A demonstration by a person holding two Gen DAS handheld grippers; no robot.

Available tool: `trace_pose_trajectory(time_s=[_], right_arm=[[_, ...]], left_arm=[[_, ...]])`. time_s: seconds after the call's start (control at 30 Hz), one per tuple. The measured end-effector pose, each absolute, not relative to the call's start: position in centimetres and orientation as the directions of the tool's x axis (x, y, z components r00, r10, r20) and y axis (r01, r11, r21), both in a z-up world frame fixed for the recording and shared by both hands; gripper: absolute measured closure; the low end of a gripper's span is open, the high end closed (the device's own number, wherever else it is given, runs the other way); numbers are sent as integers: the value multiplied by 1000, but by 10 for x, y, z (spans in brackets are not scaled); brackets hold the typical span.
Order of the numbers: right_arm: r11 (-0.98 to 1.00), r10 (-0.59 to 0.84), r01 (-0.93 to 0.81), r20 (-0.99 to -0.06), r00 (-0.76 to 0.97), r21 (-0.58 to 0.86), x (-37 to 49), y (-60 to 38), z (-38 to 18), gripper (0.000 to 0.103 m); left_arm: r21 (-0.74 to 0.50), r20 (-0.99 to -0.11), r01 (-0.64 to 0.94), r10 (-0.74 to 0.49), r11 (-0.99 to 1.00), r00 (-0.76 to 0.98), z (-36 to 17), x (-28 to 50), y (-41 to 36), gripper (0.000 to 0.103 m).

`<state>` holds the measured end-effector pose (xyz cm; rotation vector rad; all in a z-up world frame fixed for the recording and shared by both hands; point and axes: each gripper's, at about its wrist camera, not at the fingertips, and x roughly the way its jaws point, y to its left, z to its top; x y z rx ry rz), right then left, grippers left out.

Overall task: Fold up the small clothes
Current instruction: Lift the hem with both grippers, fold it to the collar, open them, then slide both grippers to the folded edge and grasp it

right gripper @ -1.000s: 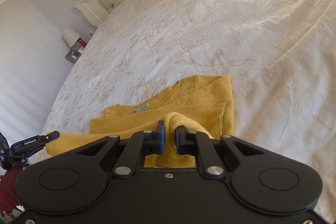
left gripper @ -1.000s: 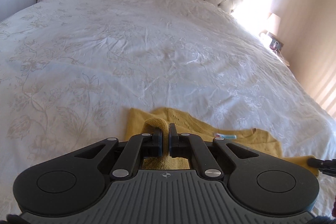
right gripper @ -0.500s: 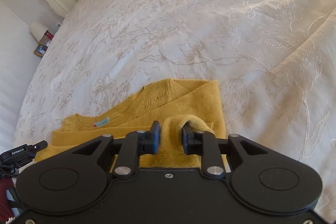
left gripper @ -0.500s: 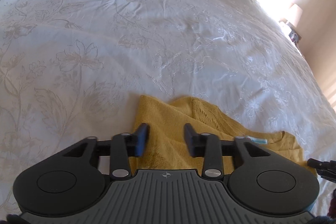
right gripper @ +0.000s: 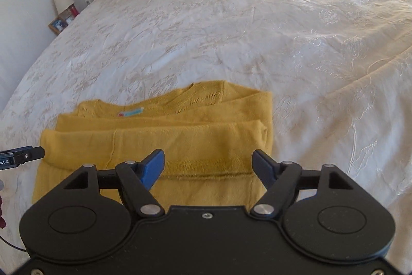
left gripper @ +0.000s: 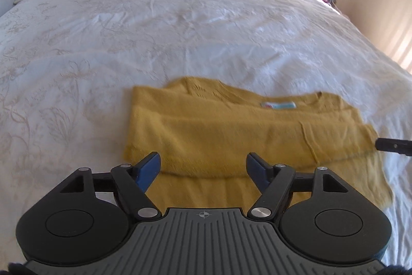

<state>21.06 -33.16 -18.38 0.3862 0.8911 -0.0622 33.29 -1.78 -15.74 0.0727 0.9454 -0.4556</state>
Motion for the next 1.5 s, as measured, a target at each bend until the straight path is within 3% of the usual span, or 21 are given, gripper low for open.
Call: trace_pose_trajectory(time_s=[0.23, 0.5, 0.8, 1.0, 1.2, 1.5], right_arm=[[951, 151, 133, -798, 583, 277, 224, -304, -207, 26], [967, 105, 123, -793, 600, 221, 263, -315, -213, 26], [912, 3, 300, -734, 679, 281, 299, -366, -190, 26], [906, 15, 295, -720, 694, 303, 281, -364, -181, 25], [926, 38, 262, -756, 653, 273, 263, -350, -190, 25], [916, 46, 268, -742, 669, 299, 286, -379, -194, 28]], left_arm=[[-118, -853, 443, -319, 889, 413, -190, 328, -35, 31], [-84, -838, 462, -313, 883, 446, -192, 391, -49, 30], [-82, -767, 377, -300, 923, 567, -158, 462, -47, 30], [-112, -743, 377, -329, 920, 583, -141, 445, -36, 30], [-96, -784, 434, -337, 896, 522, -155, 410, -33, 30], [-139, -789, 362, -324, 922, 522, -161, 451, -16, 30]])
